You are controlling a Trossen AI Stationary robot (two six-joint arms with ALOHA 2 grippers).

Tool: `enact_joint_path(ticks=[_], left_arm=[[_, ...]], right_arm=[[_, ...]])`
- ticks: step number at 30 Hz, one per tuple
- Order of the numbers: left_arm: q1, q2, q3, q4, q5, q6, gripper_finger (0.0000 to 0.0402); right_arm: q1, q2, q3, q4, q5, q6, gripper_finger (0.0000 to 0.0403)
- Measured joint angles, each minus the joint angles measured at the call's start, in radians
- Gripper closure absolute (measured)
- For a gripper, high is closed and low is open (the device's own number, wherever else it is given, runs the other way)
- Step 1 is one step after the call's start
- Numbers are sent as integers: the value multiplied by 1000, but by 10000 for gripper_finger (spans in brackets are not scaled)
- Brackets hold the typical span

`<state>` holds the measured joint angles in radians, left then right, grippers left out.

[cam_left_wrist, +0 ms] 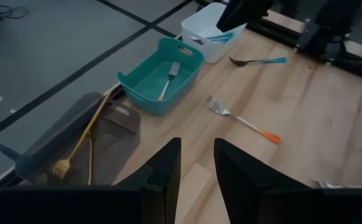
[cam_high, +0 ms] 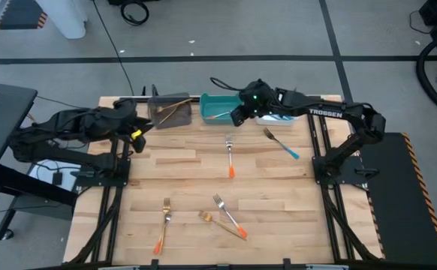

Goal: Sort silverware by color (type)
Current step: Put the orange fork into the blue bin

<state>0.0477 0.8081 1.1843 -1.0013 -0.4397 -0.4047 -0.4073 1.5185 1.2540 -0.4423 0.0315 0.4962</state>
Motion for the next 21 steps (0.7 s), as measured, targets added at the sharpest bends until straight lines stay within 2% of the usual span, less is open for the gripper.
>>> enact_joint_path(ticks=[13,18,21], left_arm=[[-101,-55,-11,-73,-13,-63,296],[-149,-104,-139,-28,-12,-122,296],[-178,-143,-241,55,-11,-155,296]], right_arm=[[137,0,0,69,2,123,312],[206,0,0,75,52,141,312],[246,0,0,75,73,150,312]])
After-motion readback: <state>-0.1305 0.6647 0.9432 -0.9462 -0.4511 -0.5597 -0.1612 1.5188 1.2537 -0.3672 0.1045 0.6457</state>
